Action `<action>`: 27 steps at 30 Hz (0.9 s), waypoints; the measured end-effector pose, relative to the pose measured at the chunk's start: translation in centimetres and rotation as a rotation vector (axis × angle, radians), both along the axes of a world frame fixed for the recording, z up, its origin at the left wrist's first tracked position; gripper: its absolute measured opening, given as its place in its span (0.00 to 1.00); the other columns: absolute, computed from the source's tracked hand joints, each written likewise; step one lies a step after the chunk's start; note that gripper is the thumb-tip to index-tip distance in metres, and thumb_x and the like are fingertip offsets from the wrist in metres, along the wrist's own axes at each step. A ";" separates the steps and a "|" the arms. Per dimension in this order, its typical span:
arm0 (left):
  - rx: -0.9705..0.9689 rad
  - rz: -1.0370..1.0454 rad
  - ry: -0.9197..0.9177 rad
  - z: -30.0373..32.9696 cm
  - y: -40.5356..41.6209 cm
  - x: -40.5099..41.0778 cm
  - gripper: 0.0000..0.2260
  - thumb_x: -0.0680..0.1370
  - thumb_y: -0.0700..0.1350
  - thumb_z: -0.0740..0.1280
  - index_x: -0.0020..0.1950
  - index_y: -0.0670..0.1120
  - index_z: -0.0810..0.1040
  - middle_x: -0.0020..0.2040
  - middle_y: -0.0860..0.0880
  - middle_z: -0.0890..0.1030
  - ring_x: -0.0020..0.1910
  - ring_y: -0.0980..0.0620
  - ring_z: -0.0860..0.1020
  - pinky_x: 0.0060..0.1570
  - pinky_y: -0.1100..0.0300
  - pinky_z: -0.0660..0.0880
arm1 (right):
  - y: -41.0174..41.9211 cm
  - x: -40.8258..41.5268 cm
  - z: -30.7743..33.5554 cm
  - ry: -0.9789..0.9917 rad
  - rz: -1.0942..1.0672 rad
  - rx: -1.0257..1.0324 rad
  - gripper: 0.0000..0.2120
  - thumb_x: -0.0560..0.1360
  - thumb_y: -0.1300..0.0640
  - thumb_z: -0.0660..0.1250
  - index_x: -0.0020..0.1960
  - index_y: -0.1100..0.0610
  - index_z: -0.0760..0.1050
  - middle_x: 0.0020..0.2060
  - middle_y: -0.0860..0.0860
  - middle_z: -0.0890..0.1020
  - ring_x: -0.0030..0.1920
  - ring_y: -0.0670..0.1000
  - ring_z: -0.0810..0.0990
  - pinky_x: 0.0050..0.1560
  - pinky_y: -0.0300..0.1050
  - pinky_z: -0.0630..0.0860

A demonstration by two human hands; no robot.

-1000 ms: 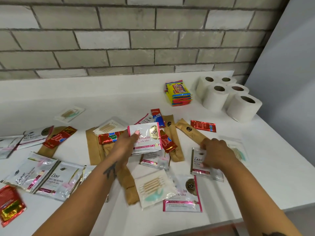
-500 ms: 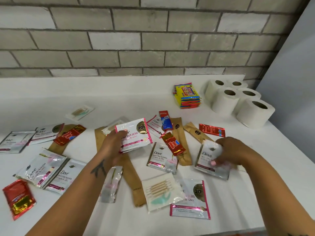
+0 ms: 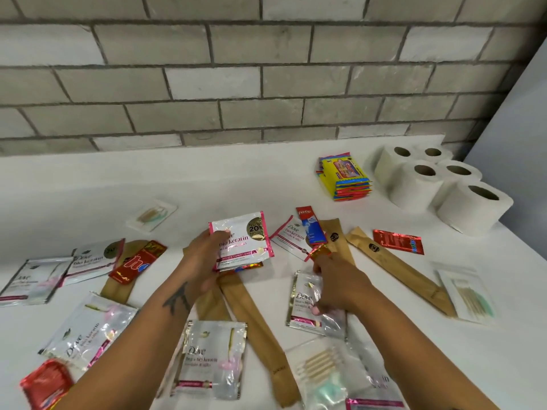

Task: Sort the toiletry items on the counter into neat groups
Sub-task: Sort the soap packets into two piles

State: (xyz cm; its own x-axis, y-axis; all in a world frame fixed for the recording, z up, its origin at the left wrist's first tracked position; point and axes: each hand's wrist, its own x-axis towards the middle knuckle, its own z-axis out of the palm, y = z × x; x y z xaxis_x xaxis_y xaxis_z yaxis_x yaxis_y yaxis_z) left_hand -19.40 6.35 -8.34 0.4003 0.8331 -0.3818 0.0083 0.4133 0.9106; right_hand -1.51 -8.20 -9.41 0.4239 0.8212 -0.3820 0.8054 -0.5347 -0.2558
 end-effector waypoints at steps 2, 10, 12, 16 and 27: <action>0.000 -0.021 0.004 0.0 1.1 -0.1 0.12 0.79 0.39 0.59 0.62 0.40 0.72 0.54 0.37 0.81 0.50 0.39 0.80 0.56 0.42 0.76 | 0.5 -0.2 0.0 -0.074 0.036 -0.051 0.38 0.61 0.49 0.79 0.65 0.53 0.65 0.62 0.50 0.73 0.60 0.53 0.74 0.57 0.49 0.75; 0.095 -0.084 0.059 0.6 5.1 0.8 0.05 0.80 0.40 0.60 0.48 0.46 0.74 0.45 0.44 0.82 0.43 0.45 0.81 0.50 0.47 0.78 | 2.1 -0.4 0.3 -0.269 0.147 -0.208 0.34 0.59 0.47 0.79 0.60 0.52 0.69 0.58 0.51 0.75 0.62 0.53 0.70 0.61 0.49 0.67; 0.144 -0.091 0.093 0.7 6.1 1.4 0.05 0.81 0.41 0.59 0.50 0.45 0.74 0.45 0.46 0.81 0.43 0.47 0.80 0.49 0.48 0.78 | 2.0 -0.6 0.7 -0.248 0.132 -0.203 0.34 0.59 0.49 0.80 0.59 0.52 0.68 0.56 0.50 0.76 0.60 0.53 0.72 0.61 0.47 0.68; 0.239 -0.130 0.213 0.8 7.8 2.6 0.05 0.81 0.44 0.58 0.54 0.45 0.71 0.45 0.47 0.80 0.41 0.49 0.79 0.37 0.58 0.76 | 2.1 -0.4 1.1 -0.187 0.123 -0.279 0.30 0.62 0.47 0.78 0.59 0.53 0.72 0.54 0.48 0.79 0.56 0.51 0.76 0.58 0.44 0.72; 0.218 -0.149 0.239 -0.1 12.2 5.7 0.06 0.81 0.42 0.59 0.56 0.45 0.73 0.51 0.44 0.81 0.50 0.42 0.80 0.55 0.44 0.77 | 3.8 3.5 7.0 0.357 0.139 -0.047 0.17 0.60 0.56 0.80 0.46 0.50 0.78 0.44 0.45 0.84 0.46 0.43 0.82 0.47 0.39 0.77</action>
State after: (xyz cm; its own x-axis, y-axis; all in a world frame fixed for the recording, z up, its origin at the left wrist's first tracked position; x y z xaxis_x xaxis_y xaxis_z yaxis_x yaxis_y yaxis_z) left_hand -13.70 18.52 -8.48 0.4439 0.8447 -0.2989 0.2775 0.1875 0.9422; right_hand 2.02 -4.43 -2.39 0.1437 0.8394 -0.5242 0.7358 -0.4448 -0.5107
